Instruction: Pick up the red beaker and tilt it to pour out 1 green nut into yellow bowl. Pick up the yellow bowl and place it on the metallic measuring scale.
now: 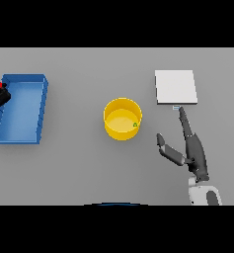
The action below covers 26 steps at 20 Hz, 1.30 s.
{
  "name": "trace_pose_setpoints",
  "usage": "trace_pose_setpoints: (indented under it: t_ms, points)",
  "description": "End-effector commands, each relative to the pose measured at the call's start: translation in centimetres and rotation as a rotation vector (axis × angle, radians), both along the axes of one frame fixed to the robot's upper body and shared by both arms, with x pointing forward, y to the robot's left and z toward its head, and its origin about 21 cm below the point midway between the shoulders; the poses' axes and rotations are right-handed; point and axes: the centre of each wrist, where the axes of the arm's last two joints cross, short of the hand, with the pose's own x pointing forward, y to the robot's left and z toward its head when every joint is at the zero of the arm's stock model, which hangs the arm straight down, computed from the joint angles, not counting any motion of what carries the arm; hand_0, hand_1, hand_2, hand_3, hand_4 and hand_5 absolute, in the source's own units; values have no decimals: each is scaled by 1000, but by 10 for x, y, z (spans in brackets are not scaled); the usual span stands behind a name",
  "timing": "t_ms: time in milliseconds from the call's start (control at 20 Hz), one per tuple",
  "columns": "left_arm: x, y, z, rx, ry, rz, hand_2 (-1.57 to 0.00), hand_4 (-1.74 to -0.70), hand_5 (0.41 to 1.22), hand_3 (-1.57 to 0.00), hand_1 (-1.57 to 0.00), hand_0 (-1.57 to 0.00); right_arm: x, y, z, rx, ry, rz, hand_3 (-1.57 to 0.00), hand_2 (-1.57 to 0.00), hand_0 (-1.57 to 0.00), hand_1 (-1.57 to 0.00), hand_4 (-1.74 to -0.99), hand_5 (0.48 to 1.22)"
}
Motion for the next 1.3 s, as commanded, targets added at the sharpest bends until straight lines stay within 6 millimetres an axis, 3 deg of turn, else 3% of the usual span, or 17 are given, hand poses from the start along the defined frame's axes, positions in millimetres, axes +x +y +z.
trace_pose_setpoints:
  t_ms: [0, 50, 100, 200, 300, 400, 600, 800, 900, 1250]
  points:
    - [0, 0, 0, 9, 3, -6, -1432, -1374, 830, -1362, -1449, -1564, 0, 0, 0, 0, 1, 0, 1, 1, 1, 1, -1192, 663]
    - [-6, 1, -2, -14, 61, -52, -1187, -1229, 803, -1129, -1180, -1457, -1, 0, 0, 13, -13, 5, 1, 1, 1, 1, -1188, 663]
    - [-8, 2, 4, -32, 103, -79, -959, -1120, 778, -903, -944, -1166, -2, -1, 2, 11, -24, 7, 1, 1, 1, 1, -1187, 664]
    - [-11, 5, 12, -42, 164, -123, -613, -968, 740, -577, -604, -746, -4, -1, 2, 10, -32, 9, 1, 1, 1, 1, -1181, 665]
    - [-11, 2, 13, -49, 191, -157, -392, -878, 710, -369, -386, -477, -4, 2, 1, 3, -16, 7, 1, 1, 1, 1, -1184, 667]
    - [-13, 6, 16, -69, 199, -163, -251, -831, 688, -236, -247, -305, -5, 3, 2, 10, -15, 8, 1, 1, 1, 1, -1189, 666]
    - [-9, 4, 17, -80, 154, -171, -102, -791, 674, -96, -100, -124, -5, 9, 4, -2, 7, 4, 1, 1, 1, 1, -1193, 660]
    - [-4, 6, 21, -105, 91, -179, -41, -786, 671, -39, -41, -50, -1, 12, 6, -80, 13, 4, 1, 1, 1, 1, -1198, 662]
    - [-5, 6, 20, -103, 83, -191, -26, -780, 679, -24, -26, -32, 3, 10, 13, -100, -32, 95, 1, 1, 1, 1, -1162, 694]
    - [-3, -2, 12, -117, 91, -202, -5, -794, 710, -4, -5, -6, 43, 14, 46, -476, -33, 314, 1, 1, 1, 1, -1278, 683]
